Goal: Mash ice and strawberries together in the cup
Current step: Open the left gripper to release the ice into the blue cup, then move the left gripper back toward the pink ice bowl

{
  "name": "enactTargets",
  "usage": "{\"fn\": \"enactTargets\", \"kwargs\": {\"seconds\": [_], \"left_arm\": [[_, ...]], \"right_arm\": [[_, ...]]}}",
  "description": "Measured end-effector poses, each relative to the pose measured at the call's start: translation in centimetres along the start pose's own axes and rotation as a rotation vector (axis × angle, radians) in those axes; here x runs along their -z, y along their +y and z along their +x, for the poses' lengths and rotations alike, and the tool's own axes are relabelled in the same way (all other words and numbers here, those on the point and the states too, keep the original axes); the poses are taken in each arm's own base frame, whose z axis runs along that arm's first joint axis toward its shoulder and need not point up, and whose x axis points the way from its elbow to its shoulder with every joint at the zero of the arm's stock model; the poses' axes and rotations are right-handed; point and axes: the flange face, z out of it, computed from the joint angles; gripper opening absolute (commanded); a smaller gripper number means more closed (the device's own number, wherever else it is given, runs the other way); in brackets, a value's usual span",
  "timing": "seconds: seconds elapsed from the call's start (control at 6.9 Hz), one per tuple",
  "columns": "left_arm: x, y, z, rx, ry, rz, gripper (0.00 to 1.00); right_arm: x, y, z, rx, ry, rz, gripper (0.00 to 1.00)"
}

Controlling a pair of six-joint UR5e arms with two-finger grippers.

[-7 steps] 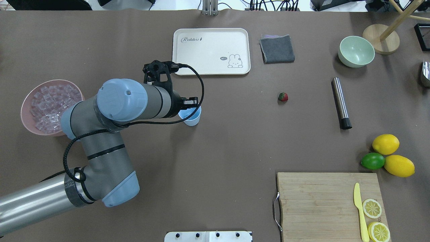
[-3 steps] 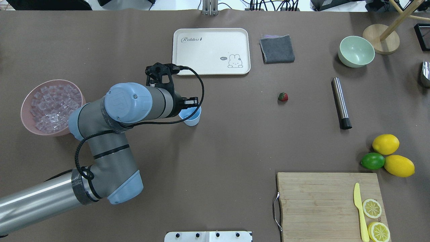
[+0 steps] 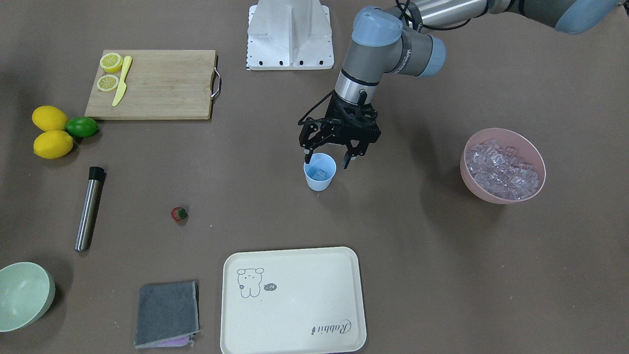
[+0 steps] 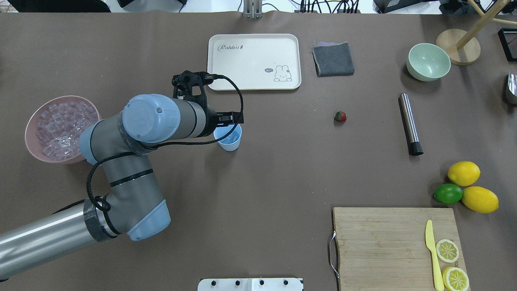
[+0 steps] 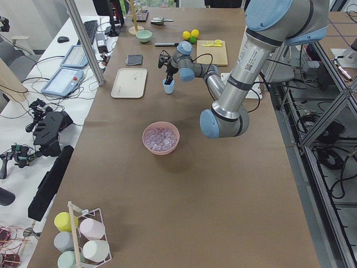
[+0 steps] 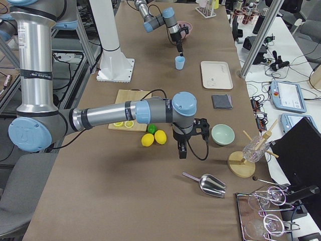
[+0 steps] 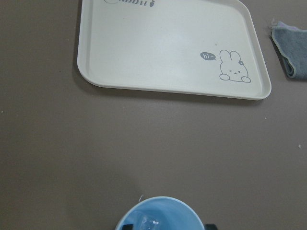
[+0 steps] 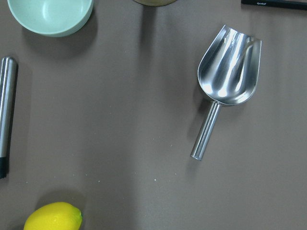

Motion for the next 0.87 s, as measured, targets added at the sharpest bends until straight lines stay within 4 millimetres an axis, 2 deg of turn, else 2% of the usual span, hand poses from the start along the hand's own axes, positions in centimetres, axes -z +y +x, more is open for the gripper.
{"fn": "enactTargets", "kwargs": {"seconds": [0.14,0.29,0.43,0.58,0.72,0.87], "left_arm": [[1.4,-2.5,-1.3,-0.005,-0.024,-0.017,0.97],[3.7,-5.3,-3.1,-0.039,-0.071,-0.043,0.97],[6.5,-7.5,-5.8,-0.105,-0.141,-0.067,0.97],[8.8,-9.1,-9.7,-0.148,-0.208,-0.096,0.97],[10.4,-10.2,-14.7,-0.133,-0.258,-0.132,0.97],[11.7,-10.3,-20.2,-0.090,-0.307,-0.163,0.97]], "right_arm": [[0.1,0.0,-0.1,0.001,0.000,0.001,1.00],[0.1,-0.1,-0.1,0.003,0.000,0.003,1.00],[0.1,-0.1,-0.1,0.004,0.000,0.004,1.00],[0.2,-0.2,-0.2,0.005,0.001,0.005,1.00],[0.2,-0.2,-0.2,0.005,0.002,0.005,1.00],[0.2,-0.2,-0.2,0.006,0.003,0.006,1.00]]}}
